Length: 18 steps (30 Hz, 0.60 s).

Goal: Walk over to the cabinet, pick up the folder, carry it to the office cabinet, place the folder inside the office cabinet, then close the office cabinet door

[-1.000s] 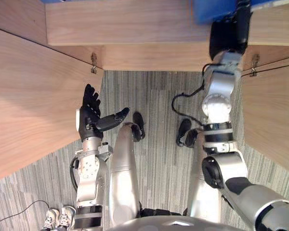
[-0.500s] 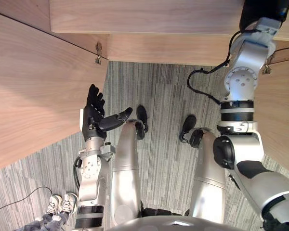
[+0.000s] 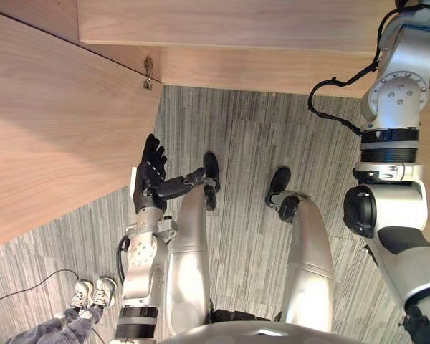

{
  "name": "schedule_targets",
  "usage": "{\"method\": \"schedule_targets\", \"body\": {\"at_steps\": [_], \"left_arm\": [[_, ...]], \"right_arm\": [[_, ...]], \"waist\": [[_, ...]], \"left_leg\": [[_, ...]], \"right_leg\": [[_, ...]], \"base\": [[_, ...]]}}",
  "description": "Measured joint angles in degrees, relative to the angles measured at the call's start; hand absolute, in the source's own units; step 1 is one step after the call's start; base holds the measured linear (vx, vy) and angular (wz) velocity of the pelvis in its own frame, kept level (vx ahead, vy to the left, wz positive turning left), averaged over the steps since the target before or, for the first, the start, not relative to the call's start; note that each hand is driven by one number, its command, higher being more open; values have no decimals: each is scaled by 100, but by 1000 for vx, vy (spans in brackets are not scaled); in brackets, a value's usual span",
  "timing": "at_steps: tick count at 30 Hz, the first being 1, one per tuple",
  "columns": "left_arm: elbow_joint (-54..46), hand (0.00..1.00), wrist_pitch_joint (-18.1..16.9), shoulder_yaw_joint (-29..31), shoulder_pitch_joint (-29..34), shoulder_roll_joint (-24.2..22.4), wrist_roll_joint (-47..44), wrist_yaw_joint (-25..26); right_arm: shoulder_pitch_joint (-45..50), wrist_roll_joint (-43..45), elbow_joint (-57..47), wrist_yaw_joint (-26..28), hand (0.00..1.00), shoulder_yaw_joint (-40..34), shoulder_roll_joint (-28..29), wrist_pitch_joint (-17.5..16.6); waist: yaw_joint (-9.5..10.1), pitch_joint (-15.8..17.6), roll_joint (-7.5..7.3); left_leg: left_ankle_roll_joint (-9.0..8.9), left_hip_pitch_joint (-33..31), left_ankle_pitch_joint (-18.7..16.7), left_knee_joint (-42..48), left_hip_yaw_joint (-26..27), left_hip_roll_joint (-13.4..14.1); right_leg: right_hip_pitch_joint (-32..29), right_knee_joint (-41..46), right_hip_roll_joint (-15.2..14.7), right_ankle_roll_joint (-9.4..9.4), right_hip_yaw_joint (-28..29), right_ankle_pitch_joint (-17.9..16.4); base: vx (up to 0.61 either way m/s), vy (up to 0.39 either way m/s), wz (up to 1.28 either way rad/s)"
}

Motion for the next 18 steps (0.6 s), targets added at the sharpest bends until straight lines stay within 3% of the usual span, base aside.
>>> {"method": "schedule_targets", "body": {"at_steps": [8, 15, 18], "left_arm": [[6, 100, 1, -42, 1, 4, 0, -1], [362, 100, 4, -81, -140, 169, 9, -7], [587, 100, 6, -97, -258, 269, 23, -10]], "right_arm": [[1, -505, 107, 1, 100, 468, -408, 270], [69, -2020, 222, 327, 100, 1619, -1201, 1188], [180, -2341, 222, 598, 100, 1857, -1378, 1380]], "waist": [[-93, 0, 0], [-331, 4, -7], [-369, 5, -10]], "left_leg": [[29, 79, 57, -140, 126, 29], [97, 309, 68, -338, 283, 99], [111, 412, 65, -421, 320, 133]], "right_leg": [[66, -275, 52, 49, 62, 180], [296, -604, 120, 93, 98, 345], [440, -788, 178, 116, 89, 406]], "base": [[18, 75, -6], [20, 71, -8], [46, 56, -8]]}}
